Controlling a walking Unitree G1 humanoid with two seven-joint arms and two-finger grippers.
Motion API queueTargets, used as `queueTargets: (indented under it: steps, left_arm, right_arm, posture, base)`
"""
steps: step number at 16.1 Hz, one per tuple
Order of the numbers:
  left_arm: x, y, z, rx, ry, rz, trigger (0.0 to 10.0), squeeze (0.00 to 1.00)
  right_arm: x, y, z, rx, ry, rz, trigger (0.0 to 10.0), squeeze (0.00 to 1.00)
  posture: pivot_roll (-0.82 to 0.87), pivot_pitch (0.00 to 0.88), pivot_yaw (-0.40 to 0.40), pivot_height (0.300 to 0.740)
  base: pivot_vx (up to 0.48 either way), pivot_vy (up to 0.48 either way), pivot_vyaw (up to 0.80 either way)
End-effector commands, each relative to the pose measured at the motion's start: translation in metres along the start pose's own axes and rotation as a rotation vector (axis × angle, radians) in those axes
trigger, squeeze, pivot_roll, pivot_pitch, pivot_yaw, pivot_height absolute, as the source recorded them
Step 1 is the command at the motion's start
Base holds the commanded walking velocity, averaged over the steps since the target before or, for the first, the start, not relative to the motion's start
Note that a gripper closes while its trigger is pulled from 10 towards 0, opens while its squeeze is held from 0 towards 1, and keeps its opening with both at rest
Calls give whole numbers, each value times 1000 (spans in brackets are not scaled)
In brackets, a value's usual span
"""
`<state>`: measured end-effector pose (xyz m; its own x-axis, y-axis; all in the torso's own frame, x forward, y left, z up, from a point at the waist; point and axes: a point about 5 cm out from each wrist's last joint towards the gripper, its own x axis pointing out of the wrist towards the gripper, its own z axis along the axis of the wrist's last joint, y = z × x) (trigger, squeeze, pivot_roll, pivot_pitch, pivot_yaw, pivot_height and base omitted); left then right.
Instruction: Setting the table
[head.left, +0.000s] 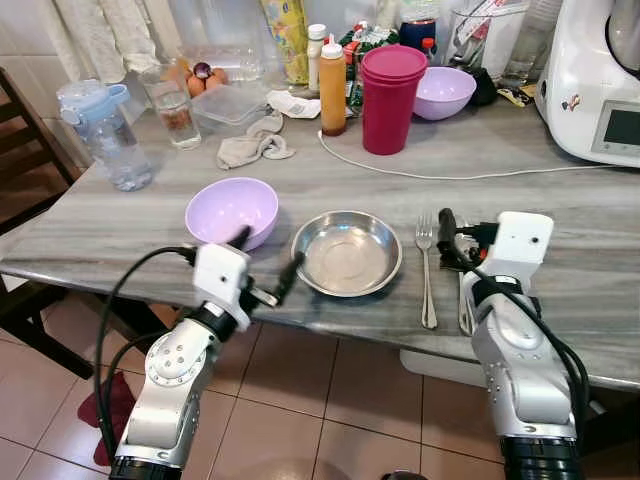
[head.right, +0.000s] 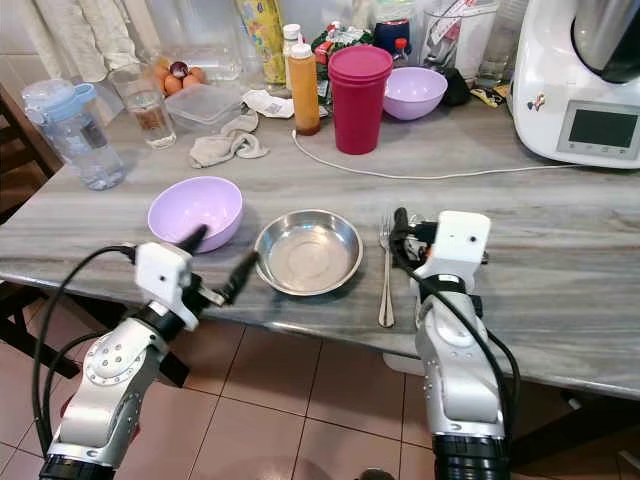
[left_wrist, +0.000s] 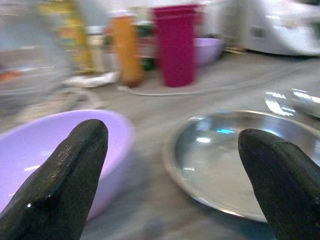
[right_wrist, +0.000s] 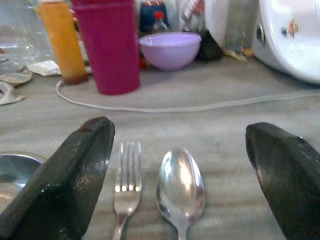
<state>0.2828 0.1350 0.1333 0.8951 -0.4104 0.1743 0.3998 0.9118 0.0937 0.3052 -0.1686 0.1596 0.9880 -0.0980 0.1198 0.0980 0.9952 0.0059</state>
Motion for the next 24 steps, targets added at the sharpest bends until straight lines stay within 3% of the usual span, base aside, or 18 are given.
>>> queueTargets:
  steps: [1, 4, 5, 6, 13, 24]
  left_arm:
    - [-3, 10, -3, 14, 20, 100, 10000, 0]
    - [-7, 14, -7, 29, 46, 194, 10000, 0]
    - [-9, 18, -6, 32, 50, 259, 10000, 0]
    - [-11, 21, -5, 32, 58, 321, 10000, 0]
    - [-10, 20, -11, 55, 96, 359, 10000, 0]
    - [-6, 17, -12, 52, 110, 342, 10000, 0]
  right_arm:
    - [-2, 2, 7, -15, -45, 12, 10000, 1000]
    - [-4, -1, 8, -15, -46, -7, 10000, 1000]
    - [-4, -4, 8, -1, -36, -21, 10000, 161]
    - [-5, -5, 8, -9, -31, -18, 10000, 0]
    - [-6, -1, 5, 0, -23, -6, 10000, 0]
    - [-7, 2, 3, 1, -20, 14, 10000, 0]
  posture:
    - [-214, 61, 78, 740]
    - [-213, 59, 78, 740]
    - [-213, 62, 80, 740]
    - [-211, 63, 78, 740]
    - [-210, 67, 77, 740]
    - [-215, 75, 81, 740]
  base:
    - [0, 0, 0]
    - [0, 0, 0]
    - [0, 0, 0]
    - [0, 0, -513]
    - [0, 0, -649]
    - [0, 0, 0]
